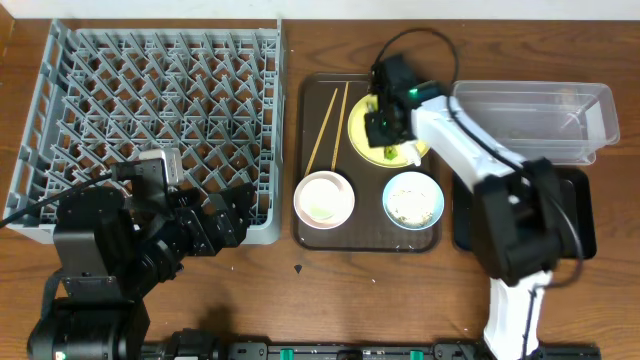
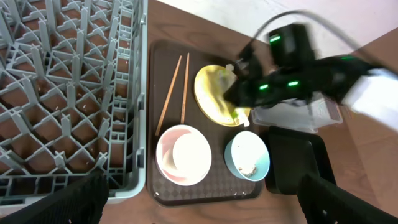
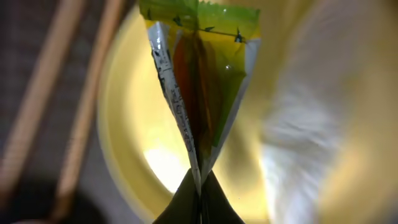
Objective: Sort waste into correct bins and load items into the dishwasher
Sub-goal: 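Grasp the green snack wrapper on the yellow plate with the right gripper, then drop the wrapper into the clear plastic bin with the right gripper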
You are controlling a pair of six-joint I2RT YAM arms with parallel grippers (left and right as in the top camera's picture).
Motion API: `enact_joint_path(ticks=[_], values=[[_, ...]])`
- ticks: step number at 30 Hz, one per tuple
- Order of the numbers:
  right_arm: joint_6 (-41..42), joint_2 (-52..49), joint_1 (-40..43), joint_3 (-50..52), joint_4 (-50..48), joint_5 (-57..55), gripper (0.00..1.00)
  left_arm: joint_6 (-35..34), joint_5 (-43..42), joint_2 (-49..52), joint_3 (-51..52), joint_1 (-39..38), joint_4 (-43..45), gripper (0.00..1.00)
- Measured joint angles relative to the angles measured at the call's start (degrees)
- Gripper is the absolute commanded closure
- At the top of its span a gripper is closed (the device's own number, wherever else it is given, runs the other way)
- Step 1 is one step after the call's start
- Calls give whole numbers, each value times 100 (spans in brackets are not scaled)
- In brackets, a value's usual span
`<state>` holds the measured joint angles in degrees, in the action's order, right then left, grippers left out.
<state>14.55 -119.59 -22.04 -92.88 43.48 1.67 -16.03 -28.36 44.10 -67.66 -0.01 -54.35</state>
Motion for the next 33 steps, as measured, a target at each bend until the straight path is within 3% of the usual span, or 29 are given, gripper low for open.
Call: enact_joint_path(ticks=[7, 11, 13, 15, 18, 20, 23, 33], values=[[1016, 1661, 1110, -70, 431, -61, 99, 0, 0, 0, 0, 0, -26, 2], [1502, 1799, 1827, -114, 612, -308, 99, 0, -2, 0, 0, 0, -31, 2], [1775, 1650, 2100, -111, 662, -396, 90, 0, 0, 0, 0, 0, -31, 2], [1904, 1497, 2194, -111, 656, -428, 74, 0, 0, 0, 0, 0, -31, 2], [2046, 1231, 2232, -107, 577, -476, 67, 0, 0, 0, 0, 0, -31, 2], [2044, 1056, 2229, -94, 354, -501, 54, 0, 0, 0, 0, 0, -31, 2], [1801, 1012, 2229, -85, 142, -503, 48, 0, 0, 2, 0, 0, -31, 2], [817, 1663, 1897, -144, 74, 378, 49, 0, -2, 0, 0, 0, -31, 2]])
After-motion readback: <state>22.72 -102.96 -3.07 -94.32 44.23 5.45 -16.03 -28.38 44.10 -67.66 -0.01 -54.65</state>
